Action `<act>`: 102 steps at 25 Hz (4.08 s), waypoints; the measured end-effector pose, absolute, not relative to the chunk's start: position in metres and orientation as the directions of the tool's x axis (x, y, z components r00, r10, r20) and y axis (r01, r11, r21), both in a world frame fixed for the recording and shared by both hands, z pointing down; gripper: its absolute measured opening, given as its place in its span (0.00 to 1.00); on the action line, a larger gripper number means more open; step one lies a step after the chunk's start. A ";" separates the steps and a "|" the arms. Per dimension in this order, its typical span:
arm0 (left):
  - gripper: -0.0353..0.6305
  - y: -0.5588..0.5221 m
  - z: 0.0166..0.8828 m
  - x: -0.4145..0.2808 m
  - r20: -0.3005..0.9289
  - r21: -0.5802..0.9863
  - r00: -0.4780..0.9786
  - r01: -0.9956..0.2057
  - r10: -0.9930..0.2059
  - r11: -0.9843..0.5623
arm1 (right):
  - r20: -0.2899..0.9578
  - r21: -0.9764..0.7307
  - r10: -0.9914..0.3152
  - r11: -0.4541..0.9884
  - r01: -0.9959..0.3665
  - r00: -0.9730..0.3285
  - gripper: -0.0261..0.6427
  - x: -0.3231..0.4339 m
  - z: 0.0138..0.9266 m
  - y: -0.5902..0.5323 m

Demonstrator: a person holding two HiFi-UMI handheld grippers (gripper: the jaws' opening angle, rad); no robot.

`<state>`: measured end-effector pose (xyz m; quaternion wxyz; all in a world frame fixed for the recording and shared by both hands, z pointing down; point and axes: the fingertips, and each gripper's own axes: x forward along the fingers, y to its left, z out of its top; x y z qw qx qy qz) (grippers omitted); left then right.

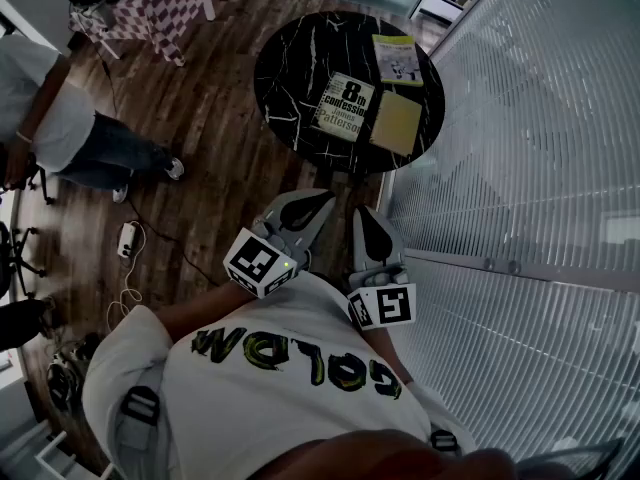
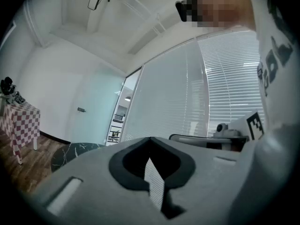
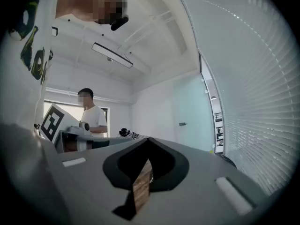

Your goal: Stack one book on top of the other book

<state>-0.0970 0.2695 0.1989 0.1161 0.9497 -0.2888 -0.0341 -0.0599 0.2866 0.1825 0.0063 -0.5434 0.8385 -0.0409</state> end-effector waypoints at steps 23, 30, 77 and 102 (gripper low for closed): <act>0.06 0.283 0.207 -0.071 0.034 0.251 0.797 -0.591 -0.603 -0.767 | 0.025 -0.128 -0.888 0.453 -0.882 -0.459 0.04 -0.032 0.189 0.297; 0.06 0.276 0.211 -0.071 0.039 0.249 0.773 -0.621 -0.633 -0.743 | 0.024 -0.135 -0.876 0.475 -0.870 -0.482 0.04 -0.029 0.194 0.289; 0.06 -0.032 0.239 -0.105 0.067 0.335 0.842 -0.524 -0.535 -0.783 | 0.137 -0.103 -0.888 0.428 -0.898 -0.439 0.04 -0.078 0.215 -0.012; 0.06 -0.021 0.244 -0.036 0.087 0.341 0.869 -0.485 -0.487 -0.805 | 0.141 -0.099 -0.910 0.378 -0.920 -0.389 0.04 -0.009 0.219 -0.008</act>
